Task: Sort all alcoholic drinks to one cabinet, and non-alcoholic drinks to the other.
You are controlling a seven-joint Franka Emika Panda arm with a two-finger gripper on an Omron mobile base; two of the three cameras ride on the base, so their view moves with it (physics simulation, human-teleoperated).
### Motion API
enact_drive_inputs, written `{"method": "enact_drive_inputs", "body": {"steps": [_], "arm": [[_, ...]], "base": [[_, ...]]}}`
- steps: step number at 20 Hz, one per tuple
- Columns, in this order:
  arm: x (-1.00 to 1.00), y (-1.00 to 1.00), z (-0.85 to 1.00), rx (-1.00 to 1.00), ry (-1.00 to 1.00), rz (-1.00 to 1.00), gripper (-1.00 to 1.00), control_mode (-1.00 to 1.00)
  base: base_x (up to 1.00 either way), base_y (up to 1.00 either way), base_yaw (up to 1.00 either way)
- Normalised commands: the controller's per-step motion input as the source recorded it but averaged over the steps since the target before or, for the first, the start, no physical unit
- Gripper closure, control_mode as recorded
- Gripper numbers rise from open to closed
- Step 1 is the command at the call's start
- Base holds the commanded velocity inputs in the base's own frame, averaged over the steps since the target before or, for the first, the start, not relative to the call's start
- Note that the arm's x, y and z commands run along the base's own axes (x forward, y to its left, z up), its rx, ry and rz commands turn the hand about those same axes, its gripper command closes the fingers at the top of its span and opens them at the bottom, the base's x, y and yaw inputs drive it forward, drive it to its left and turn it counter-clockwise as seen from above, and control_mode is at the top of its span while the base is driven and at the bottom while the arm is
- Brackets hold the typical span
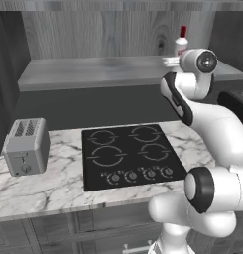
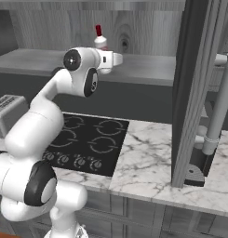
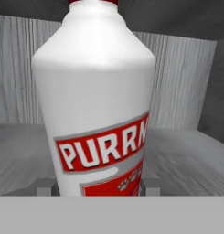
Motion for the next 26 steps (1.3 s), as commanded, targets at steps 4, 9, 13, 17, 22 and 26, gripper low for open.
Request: {"method": "enact_drive_inputs", "body": {"steps": [4,9,13,17,22,26], "arm": [[0.39,-0.05,-0.04,0.0,0.0,0.0,1.0,-1.0],[0.37,-0.05,-0.06,0.0,0.0,0.0,1.0,-1.0],[0.34,-0.05,-0.06,0.0,0.0,0.0,1.0,-1.0],[0.28,-0.03,-0.06,0.0,0.0,-0.01,1.0,-1.0],[0.21,0.0,-0.06,0.0,0.0,-0.02,1.0,-1.0],[0.16,0.0,-0.04,0.0,0.0,-0.01,1.0,-1.0]], "base": [[0.0,0.0,0.0],[0.0,0.0,0.0],[0.0,0.0,0.0],[0.0,0.0,0.0],[0.0,0.0,0.0],[0.0,0.0,0.0]]}}
